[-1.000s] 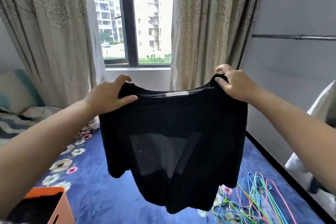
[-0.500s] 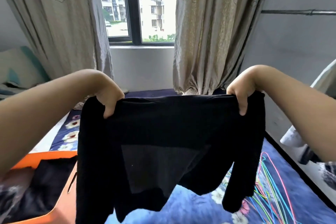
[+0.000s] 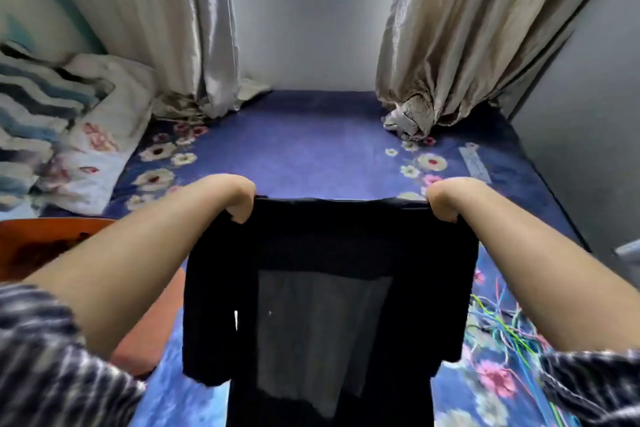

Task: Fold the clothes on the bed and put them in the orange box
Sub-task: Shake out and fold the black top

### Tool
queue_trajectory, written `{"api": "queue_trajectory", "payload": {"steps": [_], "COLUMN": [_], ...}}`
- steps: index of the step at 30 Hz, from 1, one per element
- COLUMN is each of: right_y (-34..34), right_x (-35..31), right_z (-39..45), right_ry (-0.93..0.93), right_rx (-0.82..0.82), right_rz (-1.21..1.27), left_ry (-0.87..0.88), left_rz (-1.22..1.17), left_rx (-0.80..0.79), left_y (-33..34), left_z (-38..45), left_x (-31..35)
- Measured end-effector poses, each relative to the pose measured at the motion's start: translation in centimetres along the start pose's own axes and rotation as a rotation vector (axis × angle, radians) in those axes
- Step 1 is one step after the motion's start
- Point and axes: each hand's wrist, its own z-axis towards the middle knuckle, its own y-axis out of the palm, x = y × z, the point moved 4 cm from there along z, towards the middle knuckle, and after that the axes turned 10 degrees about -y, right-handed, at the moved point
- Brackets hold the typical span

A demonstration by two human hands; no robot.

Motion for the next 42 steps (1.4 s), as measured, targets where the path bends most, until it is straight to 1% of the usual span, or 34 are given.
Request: {"api": "queue_trajectory", "payload": {"steps": [2, 5, 9, 11, 14, 16, 20, 22, 23, 24, 26, 28, 30, 33, 35, 37, 39, 42], "right_y": [1.9, 4.7, 8.4, 9.5, 10.1, 9.9, 8.0, 7.1, 6.8, 7.1, 8.8, 11.0, 13.4, 16.8, 19.1, 21.4, 23.8, 27.1], "right_x": [-1.2, -2.6, -3.5, -3.2, -2.1, -1.7, -1.1, -1.1, -1.3, -1.7, -3.5, -6.0, -8.5, -11.8, -13.7, -15.0, -16.3, -17.9], "right_z": [5.8, 12.3, 20.7, 23.5, 27.7, 30.2, 34.5, 36.6, 37.1, 38.0, 39.2, 39.5, 38.9, 37.2, 35.7, 33.7, 31.0, 27.4], "right_ry": [0.047, 0.126, 0.169, 0.182, 0.216, 0.208, 0.215, 0.216, 0.207, 0.198, 0.160, 0.086, 0.005, -0.072, -0.110, -0.155, -0.202, -0.306], "right_rx": [0.082, 0.221, 0.367, 0.464, 0.528, 0.557, 0.658, 0.731, 0.749, 0.731, 0.612, 0.566, 0.613, 0.729, 0.790, 0.799, 0.815, 0.774], "right_rz": [0.128, 0.227, 0.434, 0.610, 0.761, 0.774, 0.680, 0.620, 0.585, 0.556, 0.502, 0.440, 0.419, 0.442, 0.396, 0.391, 0.397, 0.401], "left_ry": [-0.060, -0.154, -0.264, -0.312, -0.345, -0.349, -0.375, -0.397, -0.400, -0.384, -0.333, -0.265, -0.206, -0.176, -0.186, -0.174, -0.103, 0.112], "left_rz": [-0.104, -0.263, -0.416, -0.480, -0.530, -0.544, -0.526, -0.578, -0.618, -0.647, -0.665, -0.655, -0.614, -0.577, -0.548, -0.513, -0.476, -0.436], "left_rx": [0.052, 0.113, 0.109, 0.144, 0.218, 0.246, 0.321, 0.369, 0.381, 0.368, 0.290, 0.236, 0.244, 0.316, 0.314, 0.278, 0.262, 0.250], "left_y": [2.7, 6.3, 10.9, 12.0, 12.5, 12.4, 11.0, 10.4, 10.4, 10.9, 13.2, 16.2, 19.0, 22.9, 25.5, 27.8, 30.1, 33.4], "left_z": [5.0, 10.9, 18.3, 20.7, 24.4, 26.6, 30.7, 32.6, 33.0, 33.7, 34.4, 34.3, 33.4, 31.4, 29.4, 26.9, 23.9, 19.6], "left_x": [1.2, 3.0, 5.0, 5.2, 5.3, 5.4, 5.5, 5.3, 5.3, 5.7, 7.2, 9.1, 10.7, 12.4, 13.4, 14.4, 15.3, 16.9]}}
